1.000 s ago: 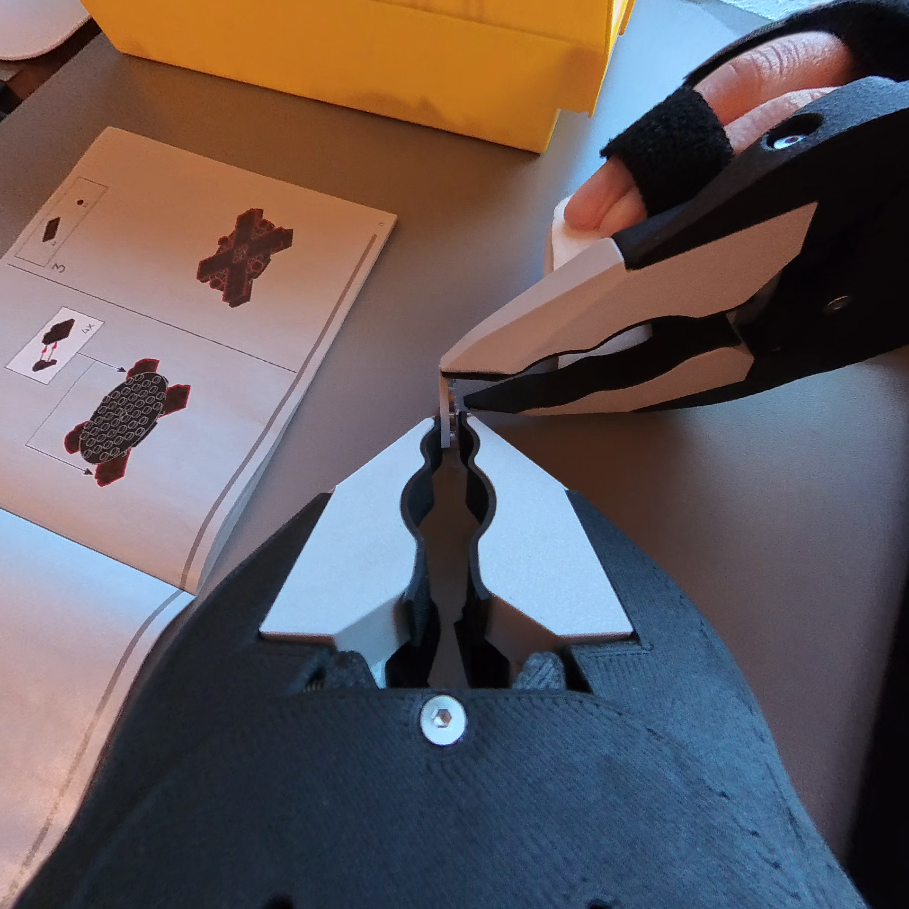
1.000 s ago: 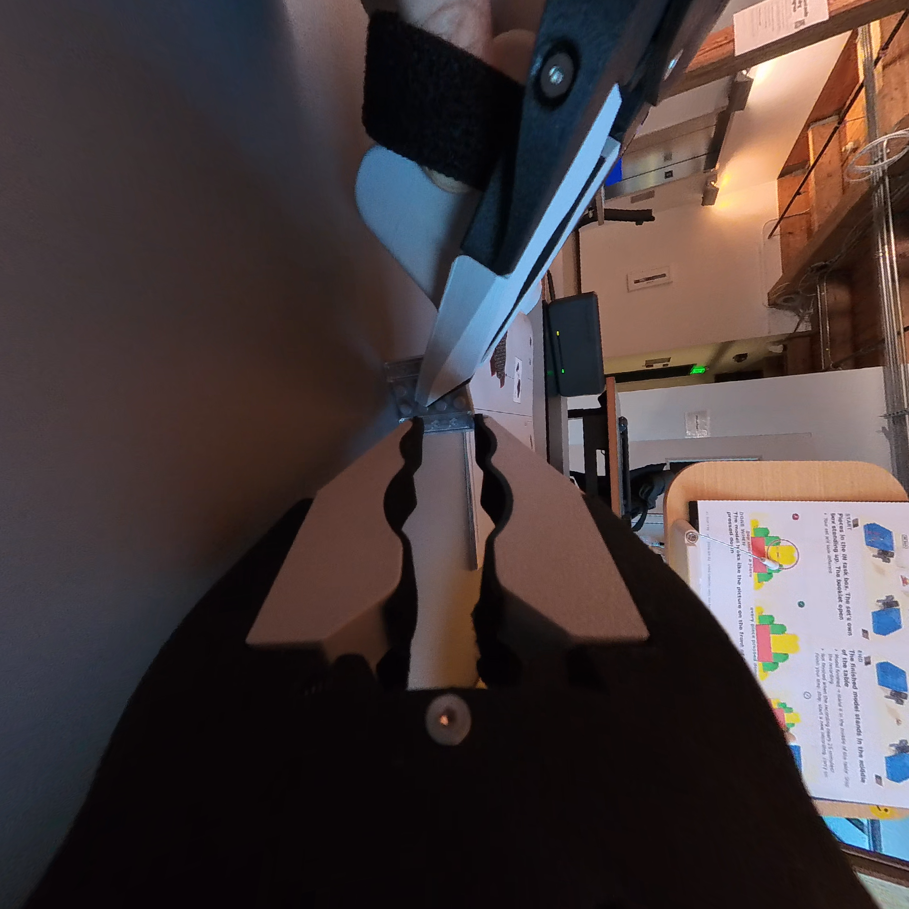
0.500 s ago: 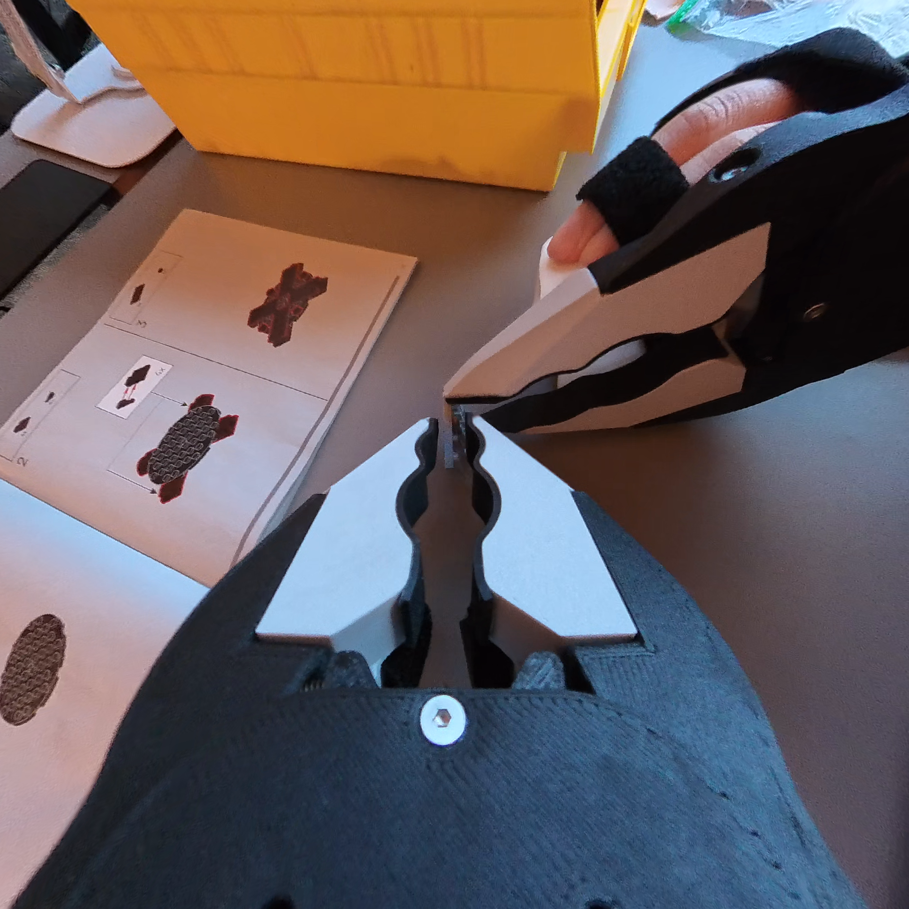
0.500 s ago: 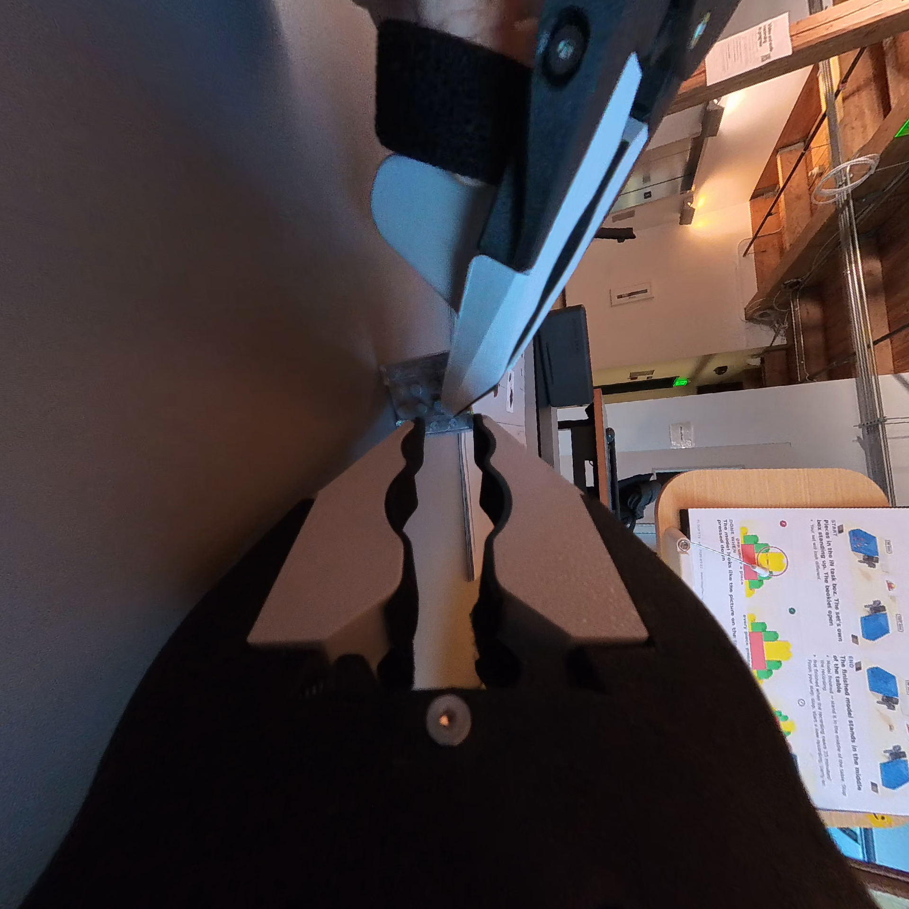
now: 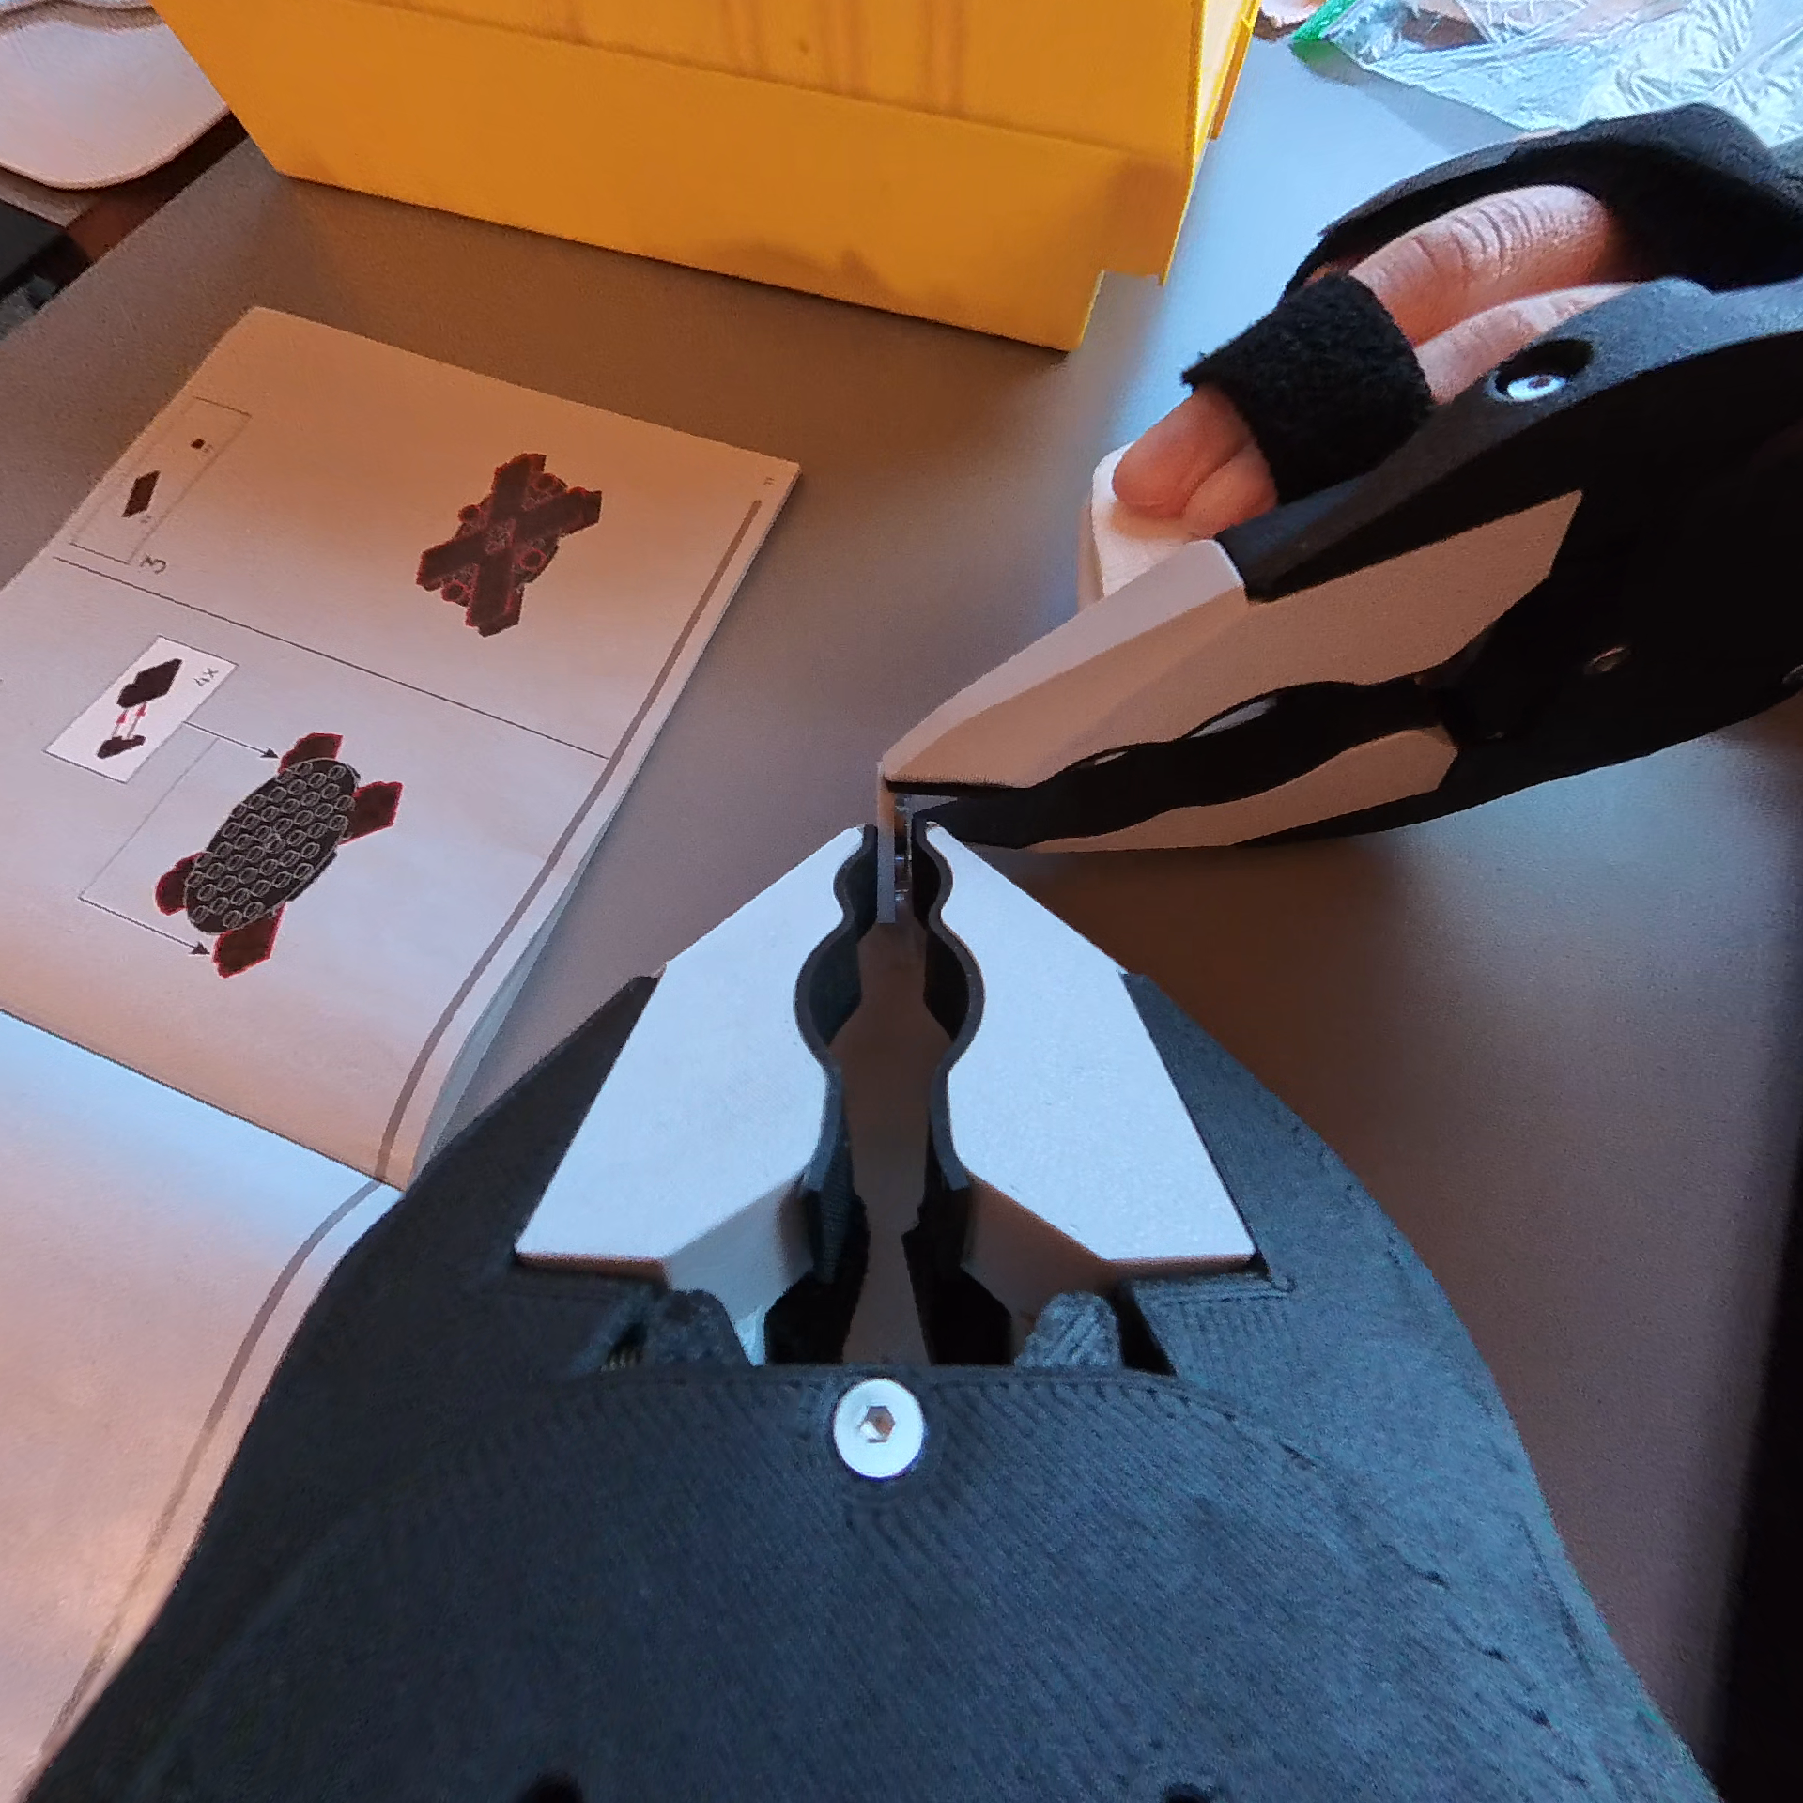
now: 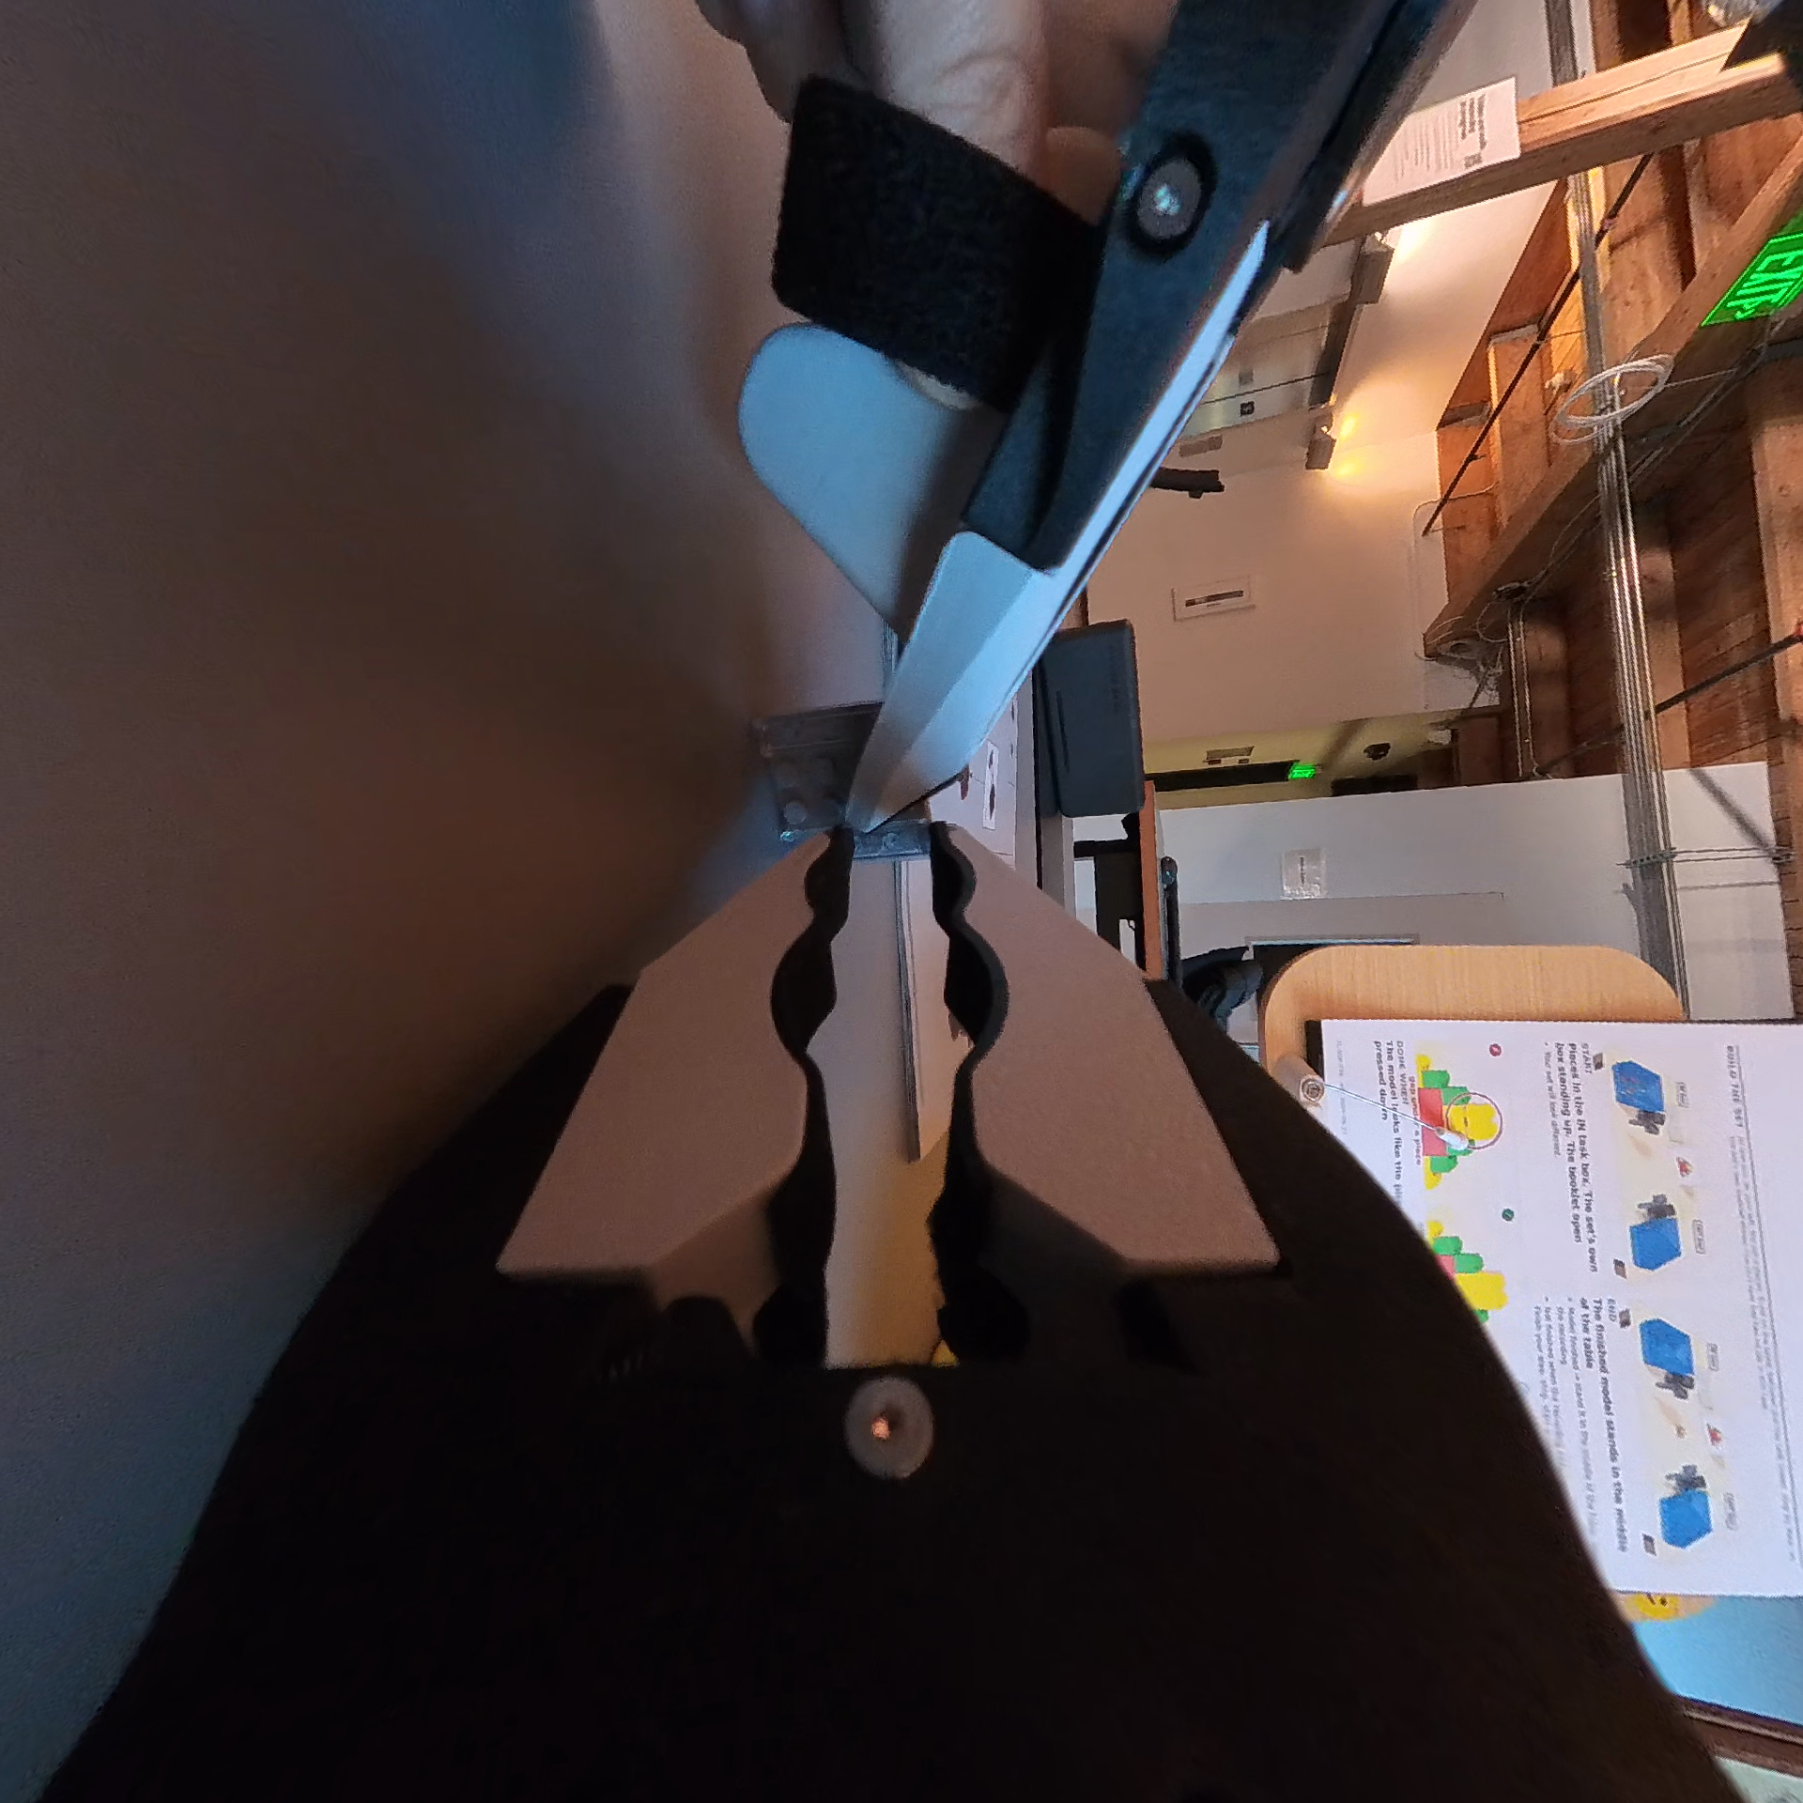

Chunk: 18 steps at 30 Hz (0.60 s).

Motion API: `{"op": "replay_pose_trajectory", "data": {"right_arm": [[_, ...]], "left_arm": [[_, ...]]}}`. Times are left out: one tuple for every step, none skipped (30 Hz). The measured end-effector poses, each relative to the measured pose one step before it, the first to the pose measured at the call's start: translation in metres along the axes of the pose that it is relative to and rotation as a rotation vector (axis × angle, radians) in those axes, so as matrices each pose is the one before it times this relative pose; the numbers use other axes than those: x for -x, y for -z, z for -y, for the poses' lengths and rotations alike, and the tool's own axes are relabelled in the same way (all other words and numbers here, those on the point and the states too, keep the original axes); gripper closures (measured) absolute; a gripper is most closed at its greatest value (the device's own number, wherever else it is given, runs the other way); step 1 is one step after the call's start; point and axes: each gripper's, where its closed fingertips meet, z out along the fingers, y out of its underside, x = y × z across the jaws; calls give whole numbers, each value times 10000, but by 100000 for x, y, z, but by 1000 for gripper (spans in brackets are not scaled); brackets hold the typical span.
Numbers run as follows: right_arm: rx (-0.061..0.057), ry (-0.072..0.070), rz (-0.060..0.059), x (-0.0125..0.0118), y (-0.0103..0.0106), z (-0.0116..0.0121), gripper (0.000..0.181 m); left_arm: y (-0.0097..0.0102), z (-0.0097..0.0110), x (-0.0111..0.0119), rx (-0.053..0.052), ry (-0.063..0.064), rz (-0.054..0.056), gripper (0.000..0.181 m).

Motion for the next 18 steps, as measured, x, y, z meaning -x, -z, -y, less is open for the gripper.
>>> {"op": "replay_pose_trajectory", "data": {"right_arm": [[62, 116, -45, 1, -5, 3, 165], [101, 156, -69, -7, 0, -11, 166], [118, 170, -52, -15, 10, -16, 166], [122, 103, -23, 2, 33, -17, 167], [101, -8, -18, -9, 32, -21, 167], [65, -59, 15, -3, 3, -39, 167], [27, -98, 22, -2, 15, -10, 167], [10, -78, 23, 1, 30, 1, 167], [7, -30, -15, -7, 39, 11, 168], [35, 77, -69, 19, 27, 10, 168], [45, 136, -81, -3, 39, 22, 168], [66, 84, -76, -20, -13, -3, 168], [38, 22, -29, -33, 5, -5, 169], [17, -47, 10, -3, 5, -5, 169], [14, -6, 11, -1, 28, 24, 169], [23, 15, -15, -8, 35, 15, 169], [27, 65, -31, -7, 25, 10, 169], [45, 45, -13, -15, -14, -26, 169]], "left_arm": [[9, -4, 10, -6, 108, -53, 177], [2, -2, -3, -12, 121, -69, 177], [14, -4, 7, -17, 145, -84, 177], [15, -3, 5, -23, 193, -105, 177], [13, 1, -2, -40, 241, -128, 177], [4, 12, -1, -47, 209, -137, 177], [12, -15, 8, -8, 89, -85, 176], [1, -15, 3, 25, -19, 19, 177], [-3, -9, -2, 8, -35, 67, 176], [5, -1, -17, -33, 44, 7, 176], [4, -1, -16, -46, 187, -102, 176], [0, 11, -3, -32, 201, -140, 176], [-8, -1, 4, 5, 32, -63, 176], [7, -3, 4, 17, -52, 57, 176], [-3, -9, -2, 6, -70, 87, 176], [-8, -8, -15, -5, 9, 15, 176], [1, -1, -10, -13, 97, -60, 176], [0, 6, 13, -16, 125, -80, 176]]}}
